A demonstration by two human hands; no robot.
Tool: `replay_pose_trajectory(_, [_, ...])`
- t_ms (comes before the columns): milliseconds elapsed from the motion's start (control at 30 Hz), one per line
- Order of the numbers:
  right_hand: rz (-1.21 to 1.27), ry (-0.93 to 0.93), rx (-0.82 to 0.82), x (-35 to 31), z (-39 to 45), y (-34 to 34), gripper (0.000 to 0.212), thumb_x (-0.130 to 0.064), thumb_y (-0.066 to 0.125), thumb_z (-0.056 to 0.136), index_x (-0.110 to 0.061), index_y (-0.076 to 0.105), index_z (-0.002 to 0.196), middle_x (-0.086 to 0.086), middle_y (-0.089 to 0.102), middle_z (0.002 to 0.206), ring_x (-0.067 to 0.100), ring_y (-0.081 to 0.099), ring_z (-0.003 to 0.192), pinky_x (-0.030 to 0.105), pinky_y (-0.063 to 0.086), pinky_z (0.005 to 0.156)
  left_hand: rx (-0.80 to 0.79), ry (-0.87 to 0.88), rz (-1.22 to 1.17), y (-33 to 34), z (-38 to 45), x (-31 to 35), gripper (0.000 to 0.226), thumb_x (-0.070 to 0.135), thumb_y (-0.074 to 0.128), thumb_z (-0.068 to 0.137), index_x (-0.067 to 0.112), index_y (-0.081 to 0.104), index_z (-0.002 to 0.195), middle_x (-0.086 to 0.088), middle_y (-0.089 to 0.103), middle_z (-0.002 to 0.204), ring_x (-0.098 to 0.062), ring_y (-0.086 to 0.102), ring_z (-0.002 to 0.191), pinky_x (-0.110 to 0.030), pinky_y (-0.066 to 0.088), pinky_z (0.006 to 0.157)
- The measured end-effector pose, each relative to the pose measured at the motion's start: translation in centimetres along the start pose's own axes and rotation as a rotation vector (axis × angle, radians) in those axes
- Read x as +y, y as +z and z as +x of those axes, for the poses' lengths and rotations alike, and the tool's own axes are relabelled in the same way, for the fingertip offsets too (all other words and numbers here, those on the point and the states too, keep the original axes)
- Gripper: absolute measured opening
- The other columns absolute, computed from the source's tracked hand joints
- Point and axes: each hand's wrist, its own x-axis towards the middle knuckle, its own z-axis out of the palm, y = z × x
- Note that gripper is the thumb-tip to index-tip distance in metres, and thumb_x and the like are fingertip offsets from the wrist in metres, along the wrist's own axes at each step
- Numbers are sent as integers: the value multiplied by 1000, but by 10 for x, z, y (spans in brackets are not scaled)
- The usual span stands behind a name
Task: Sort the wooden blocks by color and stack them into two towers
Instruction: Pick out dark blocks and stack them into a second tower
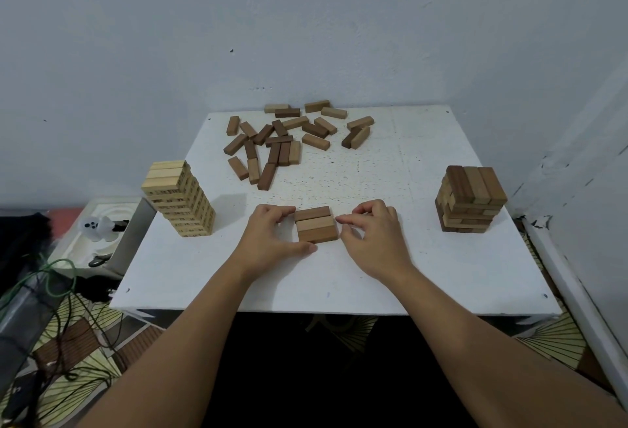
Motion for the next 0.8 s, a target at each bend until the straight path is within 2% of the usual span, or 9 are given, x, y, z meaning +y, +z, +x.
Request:
replay_pose_trajectory(100, [21, -9, 11, -1, 0, 1, 22, -31, 64, 95, -37, 79, 110, -14, 47, 110, 8, 38, 107, 22, 33, 99, 3, -4, -6, 0, 1, -1, 88, 42, 97, 66, 27, 58, 143, 12, 46, 126, -5, 46, 124, -23, 36, 103])
replay_pose_trajectory(433, [36, -15, 19, -2, 0, 0, 21, -32, 65, 95, -39, 79, 108, -18, 48, 105, 7, 38, 105, 23, 34, 99, 8, -2, -18, 1, 1, -1, 86, 40, 97, 67, 27, 59, 142, 11, 47, 126, -3, 47, 123, -18, 35, 98])
replay_pose_trajectory(667, [16, -18, 6, -2, 0, 0, 21, -34, 64, 96, -39, 79, 109, -21, 47, 103, 7, 38, 106, 22, 32, 98, 6, -4, -21, 1, 1, -2, 87, 42, 97, 66, 29, 59, 143, 13, 47, 127, -4, 46, 126, -25, 38, 107])
replay_pose_trajectory(800, [14, -19, 15, -1, 0, 0, 21, -33, 64, 96, -39, 79, 110, -20, 47, 103, 8, 38, 105, 23, 33, 99, 8, 5, -24, 1, 1, -1, 90, 42, 97, 66, 29, 56, 145, 12, 47, 129, -6, 46, 128, -25, 37, 106])
